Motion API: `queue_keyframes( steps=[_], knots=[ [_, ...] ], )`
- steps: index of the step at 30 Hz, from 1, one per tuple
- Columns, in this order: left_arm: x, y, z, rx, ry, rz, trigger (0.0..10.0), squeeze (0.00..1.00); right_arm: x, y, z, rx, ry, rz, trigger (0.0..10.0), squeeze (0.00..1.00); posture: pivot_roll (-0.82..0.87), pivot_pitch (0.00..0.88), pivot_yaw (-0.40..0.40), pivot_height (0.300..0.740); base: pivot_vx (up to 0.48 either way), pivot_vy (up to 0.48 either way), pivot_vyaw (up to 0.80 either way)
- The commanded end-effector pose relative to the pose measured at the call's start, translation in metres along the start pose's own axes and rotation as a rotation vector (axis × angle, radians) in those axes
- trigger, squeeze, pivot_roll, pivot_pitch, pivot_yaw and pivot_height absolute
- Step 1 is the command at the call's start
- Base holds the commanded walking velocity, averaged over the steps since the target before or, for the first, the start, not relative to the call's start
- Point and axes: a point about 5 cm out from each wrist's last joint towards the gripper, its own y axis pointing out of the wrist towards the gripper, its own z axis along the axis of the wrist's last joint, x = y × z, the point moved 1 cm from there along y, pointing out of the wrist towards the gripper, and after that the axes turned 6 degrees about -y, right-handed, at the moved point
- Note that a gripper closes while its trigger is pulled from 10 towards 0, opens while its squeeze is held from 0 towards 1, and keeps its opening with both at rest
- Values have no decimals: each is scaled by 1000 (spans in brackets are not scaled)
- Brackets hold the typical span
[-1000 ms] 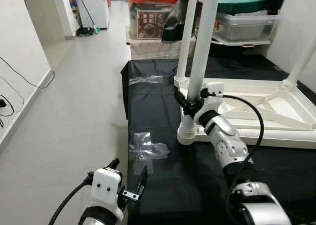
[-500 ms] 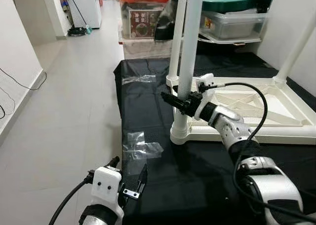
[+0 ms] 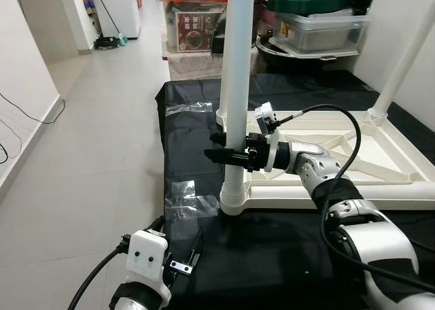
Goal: Building children table
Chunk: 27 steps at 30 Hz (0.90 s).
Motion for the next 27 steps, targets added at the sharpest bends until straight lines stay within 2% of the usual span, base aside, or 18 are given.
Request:
queue_keyframes(
  steps=[1,5,8,9,11,12,13,14,15,16,18,19,20,21,22,23,25,27],
  knots=[
    [-2,0,-5,-20,7,6,10000,0,-7,11,-7,-39,4,75,0,0,54,4,-14,740,0,0,0],
    [-2,0,-5,-18,7,6,10000,0,-6,14,-11,-36,-3,45,0,0,54,4,-14,740,0,0,0],
    [-2,1,-5,-18,7,5,10000,0,0,19,-12,-3,-42,-88,0,0,51,2,-14,740,0,0,0],
    [-2,1,-5,-17,9,6,10000,0,7,19,-13,3,-65,-234,0,0,51,2,-14,740,0,0,0],
    [-2,1,-5,-17,9,6,10000,0,7,19,-13,3,-65,-234,0,0,51,2,-14,740,0,0,0],
    [-3,1,-5,-16,9,6,10000,0,14,18,-13,4,-85,-372,0,0,51,2,-14,740,0,0,0],
    [-3,1,-4,-16,10,7,10000,0,24,10,-15,-6,-108,-580,0,0,51,2,-14,740,0,0,0],
    [-3,1,-4,-16,10,7,10000,0,24,10,-15,-6,-108,-580,0,0,51,2,-14,740,0,0,0],
    [-3,1,-5,-16,9,7,10000,0,31,1,-18,-7,-110,-750,0,0,42,7,-16,740,0,0,0],
    [-3,1,-5,-16,9,7,10000,0,31,1,-18,-7,-110,-750,0,0,42,7,-16,740,0,0,0],
    [-2,0,-5,-19,10,5,10000,0,36,-23,-28,-39,-145,-1100,0,0,30,10,-8,740,0,0,0],
    [-2,0,-5,-19,10,5,10000,0,36,-23,-28,-39,-145,-1100,0,0,30,10,-8,740,0,0,0],
    [-2,0,-6,-21,9,3,10000,0,32,-32,-34,-53,-161,-1254,0,0,30,10,-8,740,0,0,0],
    [-2,0,-6,-21,9,3,10000,0,32,-32,-34,-53,-161,-1254,0,0,30,10,-8,740,0,0,0],
    [-2,1,-6,-22,10,1,10000,0,26,-39,-41,-63,-151,-1372,0,0,28,12,-9,740,0,0,0],
    [-2,1,-6,-22,10,1,10000,0,26,-39,-41,-63,-151,-1372,0,0,28,12,-9,740,0,0,0],
    [-2,2,-6,-20,10,-2,10000,0,13,-43,-51,-77,-91,-1544,0,0,29,12,-12,740,0,0,0],
    [-1,3,-6,-18,11,-3,10000,0,8,-39,-54,-73,-52,-1601,0,0,29,12,-12,740,0,0,0]
  ],
)
